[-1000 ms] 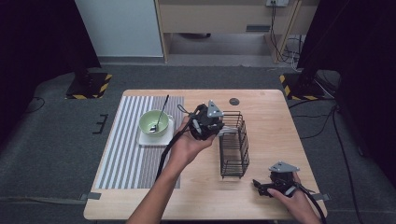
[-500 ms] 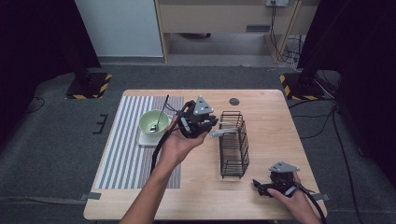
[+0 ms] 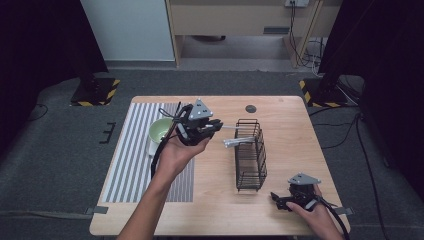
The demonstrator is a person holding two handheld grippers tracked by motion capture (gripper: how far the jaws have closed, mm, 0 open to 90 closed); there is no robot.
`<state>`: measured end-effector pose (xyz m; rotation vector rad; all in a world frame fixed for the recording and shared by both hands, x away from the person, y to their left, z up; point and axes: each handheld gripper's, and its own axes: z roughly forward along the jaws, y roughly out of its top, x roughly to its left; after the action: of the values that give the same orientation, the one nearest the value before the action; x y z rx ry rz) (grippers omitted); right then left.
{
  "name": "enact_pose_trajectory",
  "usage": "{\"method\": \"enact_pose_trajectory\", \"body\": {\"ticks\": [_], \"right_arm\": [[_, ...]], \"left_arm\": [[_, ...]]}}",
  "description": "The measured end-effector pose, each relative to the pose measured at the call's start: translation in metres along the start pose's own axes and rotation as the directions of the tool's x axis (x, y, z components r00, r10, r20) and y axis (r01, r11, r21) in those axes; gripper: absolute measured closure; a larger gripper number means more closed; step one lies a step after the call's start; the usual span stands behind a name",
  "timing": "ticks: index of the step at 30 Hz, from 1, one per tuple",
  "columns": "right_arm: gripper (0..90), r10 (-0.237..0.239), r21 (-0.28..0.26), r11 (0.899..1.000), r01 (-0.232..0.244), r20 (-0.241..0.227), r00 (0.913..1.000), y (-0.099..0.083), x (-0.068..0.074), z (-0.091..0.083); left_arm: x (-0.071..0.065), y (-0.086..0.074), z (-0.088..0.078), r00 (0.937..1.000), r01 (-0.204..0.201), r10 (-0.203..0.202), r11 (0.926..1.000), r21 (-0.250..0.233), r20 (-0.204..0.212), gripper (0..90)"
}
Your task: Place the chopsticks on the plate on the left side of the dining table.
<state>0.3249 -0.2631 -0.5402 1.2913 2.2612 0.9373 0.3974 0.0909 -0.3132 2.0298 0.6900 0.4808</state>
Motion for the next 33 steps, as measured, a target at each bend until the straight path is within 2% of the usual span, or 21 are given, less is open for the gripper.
{"method": "enact_pose_trajectory", "body": {"ticks": [20, 25, 33], "right_arm": [[0.3, 0.001, 0.000, 1.000, -0.001, 0.001, 1.0000, 0.000, 0.000, 0.000], [0.3, 0.001, 0.000, 1.000, -0.001, 0.001, 1.0000, 0.000, 0.000, 0.000], [0.3, 0.002, 0.000, 1.000, -0.002, 0.002, 1.0000, 0.000, 0.000, 0.000]], "left_arm": [[0.010, 0.000, -0.019, 1.0000, 0.000, -0.001, 0.9995, -0.033, -0.009, 82.7], [0.012, 0.000, -0.027, 0.9999, 0.006, -0.007, 0.9985, -0.054, -0.010, 82.7], [0.014, 0.001, -0.034, 0.9998, 0.005, -0.007, 0.9983, -0.058, -0.021, 82.7]]}}
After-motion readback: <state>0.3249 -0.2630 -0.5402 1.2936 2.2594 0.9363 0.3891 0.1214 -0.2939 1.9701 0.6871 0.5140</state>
